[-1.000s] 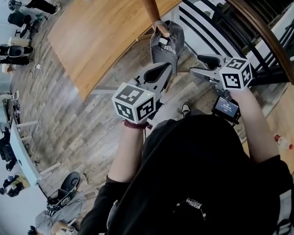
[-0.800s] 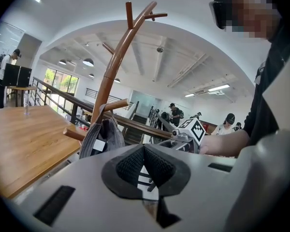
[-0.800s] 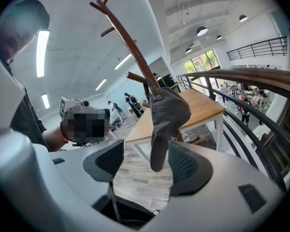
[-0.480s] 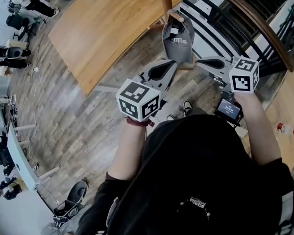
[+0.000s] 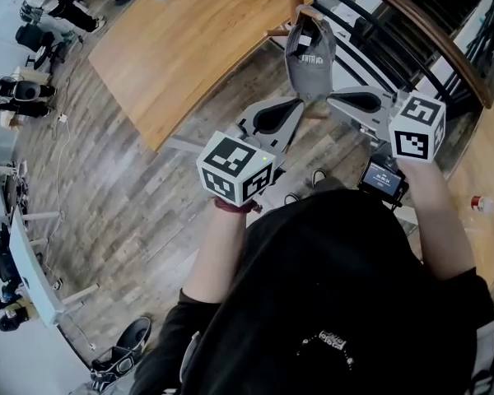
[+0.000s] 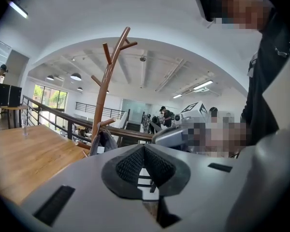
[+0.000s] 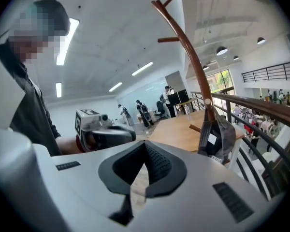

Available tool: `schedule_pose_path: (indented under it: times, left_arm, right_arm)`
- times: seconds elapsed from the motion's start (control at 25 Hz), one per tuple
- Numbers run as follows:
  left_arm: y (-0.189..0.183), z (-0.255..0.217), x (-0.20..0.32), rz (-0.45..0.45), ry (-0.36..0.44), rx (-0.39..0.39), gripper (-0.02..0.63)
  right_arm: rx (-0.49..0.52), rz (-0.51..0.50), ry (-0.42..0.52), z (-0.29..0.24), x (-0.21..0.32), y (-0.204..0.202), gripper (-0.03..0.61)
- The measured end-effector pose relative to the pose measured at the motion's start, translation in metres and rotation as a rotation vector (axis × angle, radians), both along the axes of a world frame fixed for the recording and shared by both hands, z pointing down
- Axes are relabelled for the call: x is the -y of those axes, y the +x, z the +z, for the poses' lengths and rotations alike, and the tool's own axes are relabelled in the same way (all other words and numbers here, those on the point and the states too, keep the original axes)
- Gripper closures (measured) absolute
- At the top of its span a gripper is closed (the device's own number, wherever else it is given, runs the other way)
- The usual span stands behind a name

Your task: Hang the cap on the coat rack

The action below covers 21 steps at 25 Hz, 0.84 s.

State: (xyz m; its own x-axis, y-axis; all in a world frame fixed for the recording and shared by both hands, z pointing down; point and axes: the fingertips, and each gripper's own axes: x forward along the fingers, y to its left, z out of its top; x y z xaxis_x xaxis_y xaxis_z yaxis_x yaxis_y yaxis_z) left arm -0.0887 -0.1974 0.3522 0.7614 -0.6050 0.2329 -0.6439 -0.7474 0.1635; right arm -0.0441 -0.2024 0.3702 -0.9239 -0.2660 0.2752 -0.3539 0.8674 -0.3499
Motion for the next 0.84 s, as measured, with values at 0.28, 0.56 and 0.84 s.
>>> schedule_pose_path:
  times: [0.28, 0.56, 0.84]
  left_arm:
    - [0.0, 0.011, -0.038, 0.069, 0.036, -0.01, 0.609]
    - [-0.007, 0.005, -0.04, 0.067, 0.043, -0.027, 0.609]
    - [0.024, 0.02, -0.013, 0.07, 0.04, -0.026, 0.609]
  right_arm:
    - [0.074, 0.019, 0.0, 0.003, -0.026, -0.016, 0.563]
    - [0.107, 0.016, -0.009, -0.011, -0.035, -0.021, 0.563]
    - [0.097, 0.005, 0.014, -0.003, -0.012, 0.007, 0.563]
